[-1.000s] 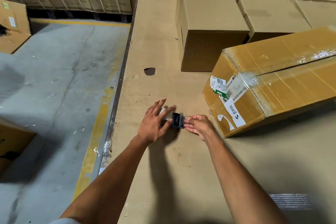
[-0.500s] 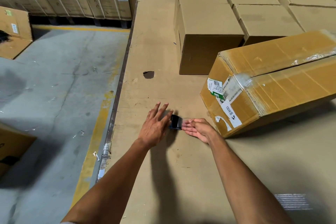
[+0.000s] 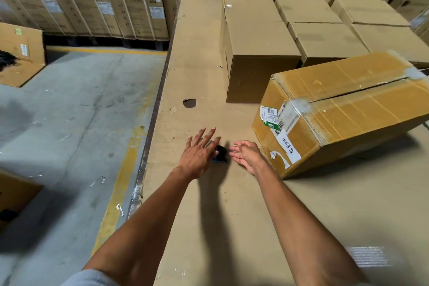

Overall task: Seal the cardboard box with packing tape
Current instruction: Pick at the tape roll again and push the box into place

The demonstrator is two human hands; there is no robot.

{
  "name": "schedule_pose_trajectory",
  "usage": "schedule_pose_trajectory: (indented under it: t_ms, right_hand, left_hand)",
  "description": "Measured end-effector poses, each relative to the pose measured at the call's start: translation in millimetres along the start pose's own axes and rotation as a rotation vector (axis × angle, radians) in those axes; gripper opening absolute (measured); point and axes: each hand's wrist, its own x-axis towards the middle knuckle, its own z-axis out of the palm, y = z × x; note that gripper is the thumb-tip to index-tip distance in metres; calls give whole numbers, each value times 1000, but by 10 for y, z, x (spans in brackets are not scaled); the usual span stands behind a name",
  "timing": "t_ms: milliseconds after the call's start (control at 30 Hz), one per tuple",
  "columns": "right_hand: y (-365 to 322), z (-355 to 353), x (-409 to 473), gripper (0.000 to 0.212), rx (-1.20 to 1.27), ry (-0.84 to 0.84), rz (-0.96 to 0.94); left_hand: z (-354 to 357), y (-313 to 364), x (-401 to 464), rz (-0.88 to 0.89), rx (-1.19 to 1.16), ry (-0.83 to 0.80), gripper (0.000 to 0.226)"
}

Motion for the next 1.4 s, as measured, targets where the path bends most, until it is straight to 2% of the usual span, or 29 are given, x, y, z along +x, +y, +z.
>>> schedule_pose_trajectory:
  t_ms: [167, 300, 500, 567, 667, 767, 867, 967, 1033, 1167, 1300, 1400]
  right_hand:
    - [-231, -62, -326, 28, -151, 115, -208]
    - [-551, -222, -670, 28, -395, 253, -487]
    - [-978, -799, -1164, 25, -678, 520, -889]
    - [-1042, -1084, -1283, 30, -737, 586, -959]
    - [-1017, -1615, -1386, 36, -862, 650, -920]
    - [-930, -2164, -1382, 43, -991, 611, -863]
    - [-890, -2683, -1288, 61, -1159, 584, -812]
    - [-857, -3092, -1129, 80, -1306, 518, -689]
    - [-832, -3316, -1004, 85, -1381, 481, -646]
    - [-794, -3584, -795, 86, -1437, 531, -695]
    - [-775, -3709, -658, 94, -1446, 601, -731]
    - [-778, -3674, -569, 88, -1439, 593, -760]
  left_hand:
    - [-128, 371, -52, 43, -70, 156, 68]
    - [-345, 764, 18, 141, -151, 304, 65]
    - [-781, 1427, 233, 300, -176, 438, 62]
    - [-896, 1673, 305, 337, -165, 465, 63]
    - [-975, 2100, 379, 371, -139, 485, 63]
    - [-969, 2505, 440, 368, -55, 502, 66]
    - [-930, 2930, 517, 337, 67, 507, 77]
    - [-840, 3280, 606, 290, 195, 442, 84]
    - [-756, 3450, 655, 240, 237, 393, 84]
    - [-657, 3523, 708, 164, 260, 418, 58]
    - [-720, 3463, 744, 95, 266, 407, 57]
    - [-771, 3441, 778, 51, 287, 399, 59]
